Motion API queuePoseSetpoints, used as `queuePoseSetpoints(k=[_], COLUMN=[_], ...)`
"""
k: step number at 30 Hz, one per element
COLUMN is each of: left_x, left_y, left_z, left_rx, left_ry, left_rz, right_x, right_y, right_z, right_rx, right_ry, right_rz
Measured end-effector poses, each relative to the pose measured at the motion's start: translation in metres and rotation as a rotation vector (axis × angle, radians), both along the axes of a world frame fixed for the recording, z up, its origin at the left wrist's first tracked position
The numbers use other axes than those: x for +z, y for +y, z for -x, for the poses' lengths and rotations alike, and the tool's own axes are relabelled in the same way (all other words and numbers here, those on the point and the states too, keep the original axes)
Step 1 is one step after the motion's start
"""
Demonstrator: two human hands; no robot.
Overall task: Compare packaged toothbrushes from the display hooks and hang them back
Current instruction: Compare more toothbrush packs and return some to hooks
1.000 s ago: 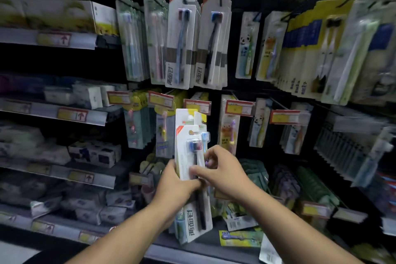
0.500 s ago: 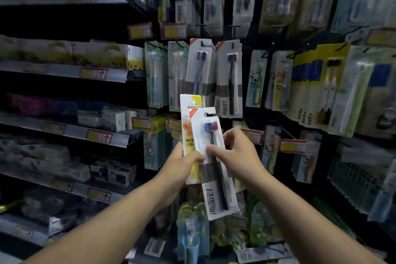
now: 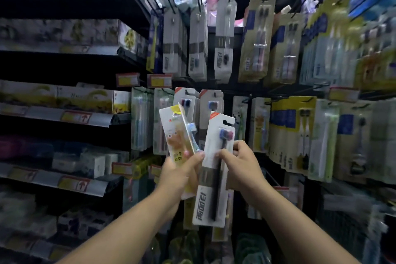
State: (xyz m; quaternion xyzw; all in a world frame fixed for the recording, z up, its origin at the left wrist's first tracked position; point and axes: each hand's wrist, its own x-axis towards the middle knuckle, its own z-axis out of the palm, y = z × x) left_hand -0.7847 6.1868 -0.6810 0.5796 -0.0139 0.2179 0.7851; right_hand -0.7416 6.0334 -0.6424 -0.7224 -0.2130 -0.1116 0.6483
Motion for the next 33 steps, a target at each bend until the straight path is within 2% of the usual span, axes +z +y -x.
queuePoseSetpoints(k=[7, 14, 19, 24, 28, 33], left_x=[0.012, 0.028, 0.033, 0.026, 0.021, 0.015], left_y=[0.011, 0.021, 0.031, 0.042, 0.048, 0.053], left_z=[-0.016, -0.029, -0.033, -0.036, -0.035, -0.030], left_rx=[0.094, 0.140, 0.159, 0.175, 0.165, 0.159], left_ry=[-0.047, -0.105, -0.104, -0.072, -0.067, -0.069], left_rz=[-0.050, -0.087, -0.085, -0.094, -0.098, -0.091], right_x=[0.017, 0.059, 0.078, 0.076, 0.060, 0.042], right_y=[0.001, 0.019, 0.040, 0.056, 0.064, 0.055], right_z=[-0.019, -0.056, -0.086, -0.104, -0.114, -0.101], right_rx=[0.042, -0.078, -0.169, -0.212, -0.319, -0.357], right_ry=[-0.016, -0.196, -0.220, -0.223, -0.277, -0.193], right_rz=[0.046, 0.092, 0.148, 0.148, 0.231, 0.286])
